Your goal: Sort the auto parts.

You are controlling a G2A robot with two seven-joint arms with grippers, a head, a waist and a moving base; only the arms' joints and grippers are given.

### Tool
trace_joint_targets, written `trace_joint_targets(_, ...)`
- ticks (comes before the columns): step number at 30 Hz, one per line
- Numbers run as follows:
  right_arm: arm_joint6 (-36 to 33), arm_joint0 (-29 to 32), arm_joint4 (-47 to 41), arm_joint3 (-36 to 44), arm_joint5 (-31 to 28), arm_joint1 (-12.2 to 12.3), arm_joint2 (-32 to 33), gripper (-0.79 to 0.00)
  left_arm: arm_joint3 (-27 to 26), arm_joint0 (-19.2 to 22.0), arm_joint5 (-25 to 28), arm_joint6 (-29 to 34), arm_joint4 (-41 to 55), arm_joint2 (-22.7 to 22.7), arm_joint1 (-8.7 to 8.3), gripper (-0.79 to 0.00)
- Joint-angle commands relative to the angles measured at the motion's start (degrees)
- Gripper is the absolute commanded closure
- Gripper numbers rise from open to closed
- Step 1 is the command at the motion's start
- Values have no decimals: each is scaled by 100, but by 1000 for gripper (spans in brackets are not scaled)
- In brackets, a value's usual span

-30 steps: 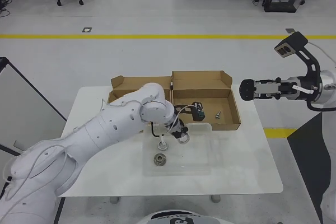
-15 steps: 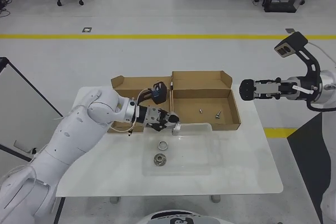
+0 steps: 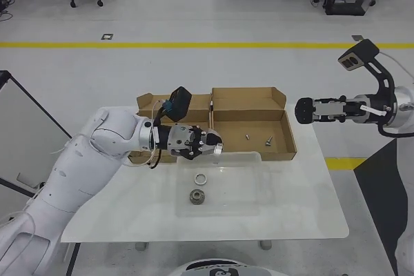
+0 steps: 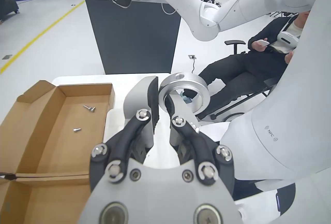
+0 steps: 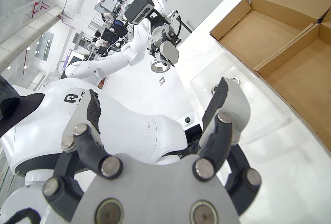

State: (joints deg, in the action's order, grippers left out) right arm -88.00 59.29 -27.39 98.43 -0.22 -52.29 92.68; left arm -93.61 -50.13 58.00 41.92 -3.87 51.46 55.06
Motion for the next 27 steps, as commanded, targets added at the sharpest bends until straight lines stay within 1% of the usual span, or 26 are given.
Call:
trace_joint_targets(1,0,0,0,0,0,0,0,-785,0,1,0,2,2,-3,1,0)
trace_joint_targets(5,0,0,0,0,0,0,0,-785,0,1,0,2,2,-3,1,0)
trace_joint_targets(8,0,0,0,0,0,0,0,-785,-67,-174,-26,-401,272,-26,26,0)
trace_joint_targets(13,0,0,0,0,0,0,0,-785,-185,-247,0,-824,643,104,38,0)
trace_joint_targets(16,0,0,0,0,0,0,0,-785,-285,-273,0,-945,903,168,41,0)
trace_joint_targets(22,0,0,0,0,0,0,0,-785,-596,-334,0,-1088,1678,281,78,0)
trace_joint_targets(27,0,0,0,0,0,0,0,-785,-864,-429,0,-967,2226,505,145,0)
